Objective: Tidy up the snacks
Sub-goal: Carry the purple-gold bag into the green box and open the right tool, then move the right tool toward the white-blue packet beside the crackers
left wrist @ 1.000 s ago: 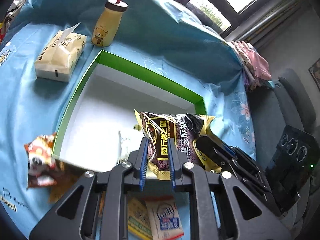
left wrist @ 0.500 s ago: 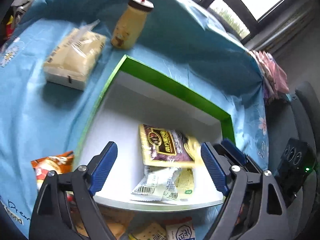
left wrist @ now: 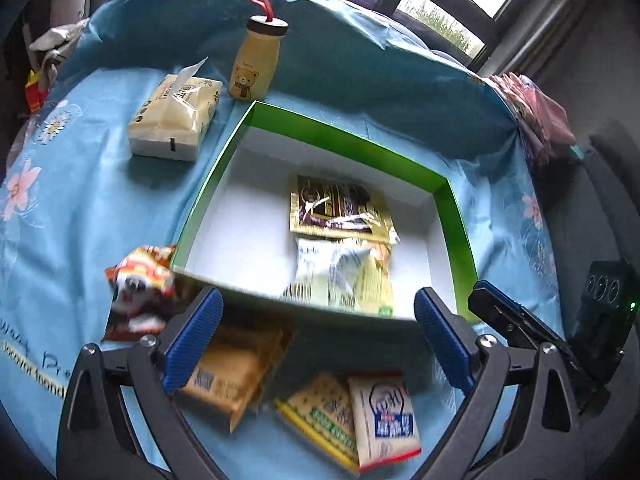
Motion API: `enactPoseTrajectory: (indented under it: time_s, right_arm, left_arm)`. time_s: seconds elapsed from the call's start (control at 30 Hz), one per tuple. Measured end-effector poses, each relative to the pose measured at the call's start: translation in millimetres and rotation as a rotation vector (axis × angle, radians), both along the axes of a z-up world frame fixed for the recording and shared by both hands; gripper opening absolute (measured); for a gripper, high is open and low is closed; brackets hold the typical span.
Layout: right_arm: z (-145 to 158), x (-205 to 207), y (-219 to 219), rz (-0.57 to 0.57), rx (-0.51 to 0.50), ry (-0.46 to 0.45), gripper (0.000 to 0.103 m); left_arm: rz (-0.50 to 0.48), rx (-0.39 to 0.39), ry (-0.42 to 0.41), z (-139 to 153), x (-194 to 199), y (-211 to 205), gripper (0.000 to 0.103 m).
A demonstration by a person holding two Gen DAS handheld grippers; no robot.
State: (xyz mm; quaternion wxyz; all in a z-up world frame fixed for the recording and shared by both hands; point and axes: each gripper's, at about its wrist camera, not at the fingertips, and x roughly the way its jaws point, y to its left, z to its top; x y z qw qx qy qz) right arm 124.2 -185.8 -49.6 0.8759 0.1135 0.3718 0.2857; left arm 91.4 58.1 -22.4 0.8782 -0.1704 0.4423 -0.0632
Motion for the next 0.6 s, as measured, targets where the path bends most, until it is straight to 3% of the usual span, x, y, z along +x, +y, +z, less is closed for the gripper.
enactPoseTrajectory:
  time_s: [0.43,0.6]
  right_arm:
    - [10.0,-63.7,3.5,0.07,-0.025,-0.015,0.059]
    - [9.3,-82.9,4.6,0.094,-0.038,-0.013,0.059]
  left_arm:
    - [-0.003,0.11,-0.065,18.8,-54.4,-24.5,0.102]
    - [-0.017,0.099,-0.068,21.7,-68.7,-28.5,0.102]
